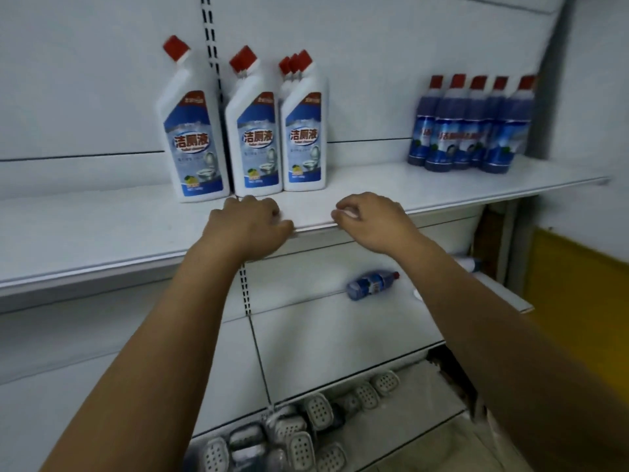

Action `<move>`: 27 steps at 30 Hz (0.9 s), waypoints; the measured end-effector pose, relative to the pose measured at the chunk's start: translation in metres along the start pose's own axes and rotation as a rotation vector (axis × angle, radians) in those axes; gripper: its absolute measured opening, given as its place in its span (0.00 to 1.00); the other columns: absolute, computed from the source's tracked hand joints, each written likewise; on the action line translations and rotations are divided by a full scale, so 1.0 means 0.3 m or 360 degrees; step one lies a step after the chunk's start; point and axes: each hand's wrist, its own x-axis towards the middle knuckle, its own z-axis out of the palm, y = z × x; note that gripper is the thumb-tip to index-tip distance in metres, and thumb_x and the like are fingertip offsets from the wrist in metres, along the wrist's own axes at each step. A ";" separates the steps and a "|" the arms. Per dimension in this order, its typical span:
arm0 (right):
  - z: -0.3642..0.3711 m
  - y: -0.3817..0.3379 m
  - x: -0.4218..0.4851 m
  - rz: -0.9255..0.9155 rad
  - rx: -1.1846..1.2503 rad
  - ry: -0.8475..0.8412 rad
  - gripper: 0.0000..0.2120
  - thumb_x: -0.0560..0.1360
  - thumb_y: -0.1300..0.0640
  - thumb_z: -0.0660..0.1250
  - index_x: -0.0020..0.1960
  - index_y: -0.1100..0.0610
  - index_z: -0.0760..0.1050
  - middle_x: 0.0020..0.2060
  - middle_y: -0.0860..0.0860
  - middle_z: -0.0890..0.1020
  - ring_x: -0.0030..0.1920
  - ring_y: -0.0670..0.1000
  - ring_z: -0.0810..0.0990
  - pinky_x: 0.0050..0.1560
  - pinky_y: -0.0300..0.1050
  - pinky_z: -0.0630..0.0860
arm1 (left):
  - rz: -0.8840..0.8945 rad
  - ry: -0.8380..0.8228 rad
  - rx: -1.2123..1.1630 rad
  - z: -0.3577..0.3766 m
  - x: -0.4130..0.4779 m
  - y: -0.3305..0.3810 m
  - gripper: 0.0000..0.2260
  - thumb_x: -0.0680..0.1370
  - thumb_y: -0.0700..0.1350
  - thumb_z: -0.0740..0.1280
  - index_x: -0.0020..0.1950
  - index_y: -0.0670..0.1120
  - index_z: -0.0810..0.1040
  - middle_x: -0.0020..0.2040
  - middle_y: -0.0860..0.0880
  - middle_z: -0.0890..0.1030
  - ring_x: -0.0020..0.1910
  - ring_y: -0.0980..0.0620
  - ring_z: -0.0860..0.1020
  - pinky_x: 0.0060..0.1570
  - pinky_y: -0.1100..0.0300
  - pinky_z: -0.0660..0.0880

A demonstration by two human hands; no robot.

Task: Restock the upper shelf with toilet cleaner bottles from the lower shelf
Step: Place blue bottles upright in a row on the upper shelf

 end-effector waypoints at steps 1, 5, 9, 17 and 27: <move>-0.024 0.060 -0.032 0.0034 0.0006 0.0044 0.19 0.79 0.42 0.60 0.64 0.50 0.77 0.61 0.49 0.81 0.59 0.53 0.78 0.61 0.51 0.73 | 0.0009 0.0003 0.0015 0.013 0.004 0.055 0.25 0.79 0.62 0.57 0.71 0.51 0.70 0.68 0.43 0.73 0.66 0.39 0.69 0.63 0.44 0.69; -0.139 0.278 -0.173 0.0200 0.0084 0.0202 0.19 0.79 0.46 0.62 0.67 0.51 0.75 0.65 0.50 0.77 0.61 0.53 0.77 0.61 0.49 0.73 | 0.0116 0.0002 0.0001 0.069 0.013 0.283 0.24 0.79 0.60 0.59 0.71 0.49 0.69 0.67 0.42 0.72 0.65 0.39 0.69 0.60 0.45 0.67; -0.252 0.476 -0.324 0.0374 0.0094 0.0273 0.19 0.79 0.48 0.63 0.70 0.49 0.72 0.67 0.51 0.75 0.59 0.52 0.77 0.61 0.48 0.74 | 0.0258 0.0004 0.0005 0.126 0.013 0.538 0.26 0.79 0.60 0.59 0.73 0.49 0.67 0.70 0.42 0.70 0.67 0.38 0.67 0.62 0.45 0.66; -0.348 0.831 -0.600 0.0627 -0.0045 0.0322 0.19 0.79 0.50 0.63 0.69 0.52 0.73 0.65 0.51 0.77 0.63 0.52 0.75 0.56 0.40 0.69 | 0.0515 -0.0119 -0.0160 0.367 -0.004 0.979 0.25 0.79 0.60 0.60 0.72 0.49 0.69 0.71 0.42 0.70 0.69 0.39 0.67 0.63 0.46 0.66; -0.205 1.297 -0.779 0.1144 -0.0041 0.0298 0.19 0.79 0.50 0.62 0.69 0.51 0.73 0.65 0.52 0.77 0.65 0.55 0.74 0.65 0.56 0.71 | 0.0788 -0.0482 -0.0229 0.824 0.117 1.365 0.23 0.79 0.59 0.61 0.70 0.49 0.72 0.68 0.43 0.74 0.65 0.42 0.71 0.59 0.49 0.70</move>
